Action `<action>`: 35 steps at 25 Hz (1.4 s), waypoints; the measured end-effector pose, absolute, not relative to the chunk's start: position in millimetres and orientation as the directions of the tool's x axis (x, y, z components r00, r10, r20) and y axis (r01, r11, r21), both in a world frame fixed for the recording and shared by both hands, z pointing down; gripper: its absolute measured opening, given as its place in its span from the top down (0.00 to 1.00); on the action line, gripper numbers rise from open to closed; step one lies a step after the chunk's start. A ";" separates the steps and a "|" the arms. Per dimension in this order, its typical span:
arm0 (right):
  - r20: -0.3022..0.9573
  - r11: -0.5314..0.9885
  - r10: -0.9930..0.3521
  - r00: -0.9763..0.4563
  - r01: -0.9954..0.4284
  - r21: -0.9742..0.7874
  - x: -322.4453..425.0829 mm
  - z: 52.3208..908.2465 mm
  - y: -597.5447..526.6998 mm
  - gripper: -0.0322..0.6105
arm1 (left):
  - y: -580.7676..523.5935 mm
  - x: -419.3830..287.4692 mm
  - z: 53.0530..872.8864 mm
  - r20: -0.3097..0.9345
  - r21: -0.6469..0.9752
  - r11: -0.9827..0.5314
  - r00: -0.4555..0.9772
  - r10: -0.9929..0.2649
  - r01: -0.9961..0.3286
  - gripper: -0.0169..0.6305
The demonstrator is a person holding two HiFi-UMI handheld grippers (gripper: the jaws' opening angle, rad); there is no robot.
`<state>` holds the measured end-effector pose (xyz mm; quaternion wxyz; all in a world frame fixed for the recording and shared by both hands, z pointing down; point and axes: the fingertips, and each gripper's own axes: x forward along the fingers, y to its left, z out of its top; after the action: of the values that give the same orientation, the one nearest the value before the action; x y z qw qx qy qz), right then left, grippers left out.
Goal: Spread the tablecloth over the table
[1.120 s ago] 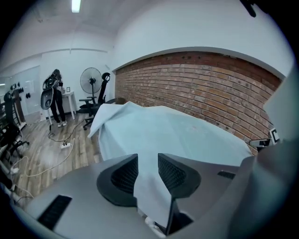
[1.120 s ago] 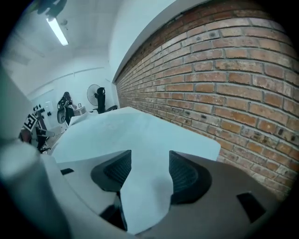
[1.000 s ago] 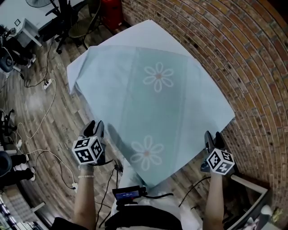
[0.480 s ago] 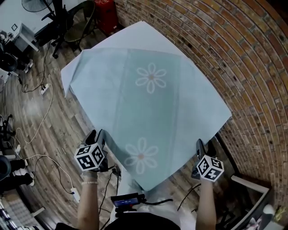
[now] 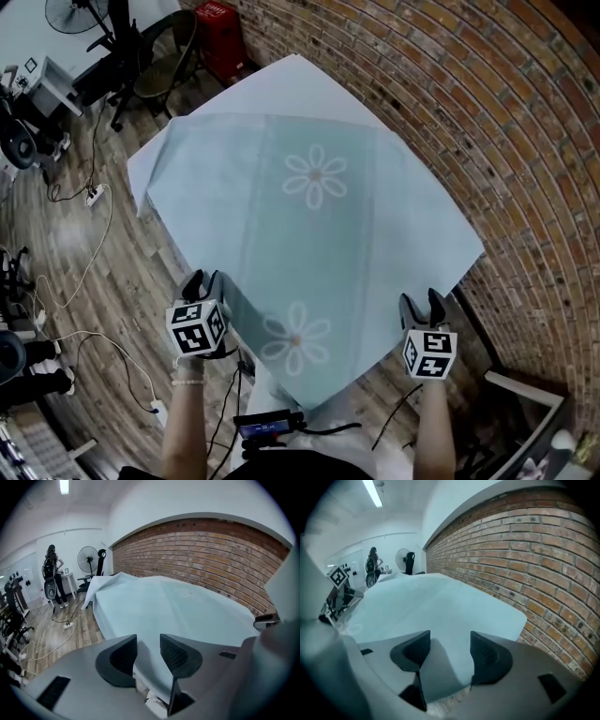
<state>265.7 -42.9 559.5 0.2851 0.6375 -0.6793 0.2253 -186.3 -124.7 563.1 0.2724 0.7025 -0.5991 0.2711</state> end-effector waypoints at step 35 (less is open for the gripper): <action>0.719 0.053 -0.693 -0.051 -0.998 -0.020 270.6 567.0 -104.3 0.50 | -200.7 -183.1 566.6 0.717 0.064 -0.220 0.198 -0.669 -0.973 0.71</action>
<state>270.6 -104.3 567.0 0.2773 0.6307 -0.6705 0.2754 -183.1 -200.7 566.6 0.2662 0.7267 -0.5649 0.2861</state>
